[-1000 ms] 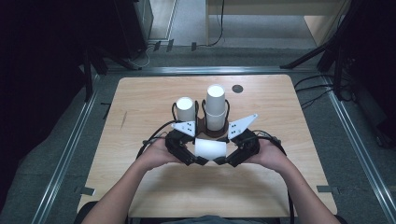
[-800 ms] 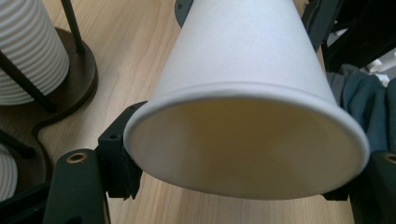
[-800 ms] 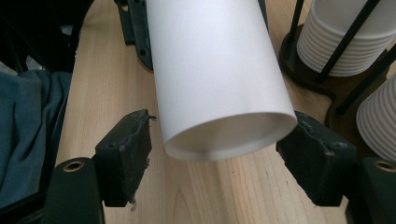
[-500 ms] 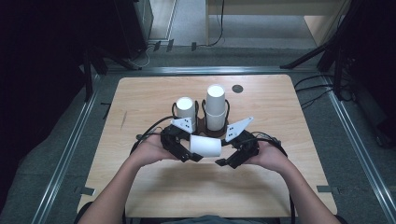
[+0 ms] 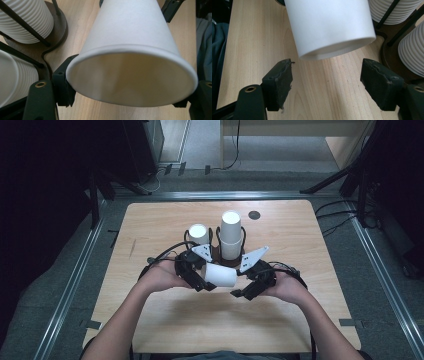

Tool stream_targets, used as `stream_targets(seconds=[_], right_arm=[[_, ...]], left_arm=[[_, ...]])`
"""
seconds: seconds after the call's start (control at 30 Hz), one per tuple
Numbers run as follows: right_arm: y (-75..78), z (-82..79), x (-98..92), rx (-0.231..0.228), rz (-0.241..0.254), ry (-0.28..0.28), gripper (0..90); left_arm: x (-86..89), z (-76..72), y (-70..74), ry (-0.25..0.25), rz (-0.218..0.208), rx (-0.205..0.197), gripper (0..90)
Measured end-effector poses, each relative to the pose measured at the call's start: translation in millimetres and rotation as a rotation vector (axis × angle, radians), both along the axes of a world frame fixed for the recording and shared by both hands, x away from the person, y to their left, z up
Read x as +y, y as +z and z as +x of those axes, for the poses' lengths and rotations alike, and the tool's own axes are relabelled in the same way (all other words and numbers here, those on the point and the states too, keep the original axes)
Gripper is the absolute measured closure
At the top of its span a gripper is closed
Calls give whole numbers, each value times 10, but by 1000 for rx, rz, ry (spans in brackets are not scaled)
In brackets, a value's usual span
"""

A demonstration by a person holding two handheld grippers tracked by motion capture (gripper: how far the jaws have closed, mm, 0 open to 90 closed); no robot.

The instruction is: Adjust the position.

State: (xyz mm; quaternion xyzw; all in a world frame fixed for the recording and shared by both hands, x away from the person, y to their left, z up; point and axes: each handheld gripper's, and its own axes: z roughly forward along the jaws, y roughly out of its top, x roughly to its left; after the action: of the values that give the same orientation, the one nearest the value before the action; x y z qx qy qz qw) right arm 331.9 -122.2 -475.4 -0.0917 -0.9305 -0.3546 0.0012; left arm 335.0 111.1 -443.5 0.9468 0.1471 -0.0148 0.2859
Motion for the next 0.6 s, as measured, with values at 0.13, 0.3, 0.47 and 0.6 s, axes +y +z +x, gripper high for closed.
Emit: stream_targets(seconds=[0.13, 0.3, 0.47, 0.6], right_arm=[[-9, 0, 15, -5, -5, -1, 261], [-18, -7, 43, -10, -11, 3, 261], [-22, -14, 73, -12, -13, 14, 261], [-35, -21, 99, -15, -20, 21, 264]], left_arm=[[-42, 12, -46, -11, 27, 16, 253], [-115, 15, -116, -24, 60, 31, 252], [-177, 25, -194, -23, 83, 52, 251], [-214, 20, -214, -31, 84, 60, 249]])
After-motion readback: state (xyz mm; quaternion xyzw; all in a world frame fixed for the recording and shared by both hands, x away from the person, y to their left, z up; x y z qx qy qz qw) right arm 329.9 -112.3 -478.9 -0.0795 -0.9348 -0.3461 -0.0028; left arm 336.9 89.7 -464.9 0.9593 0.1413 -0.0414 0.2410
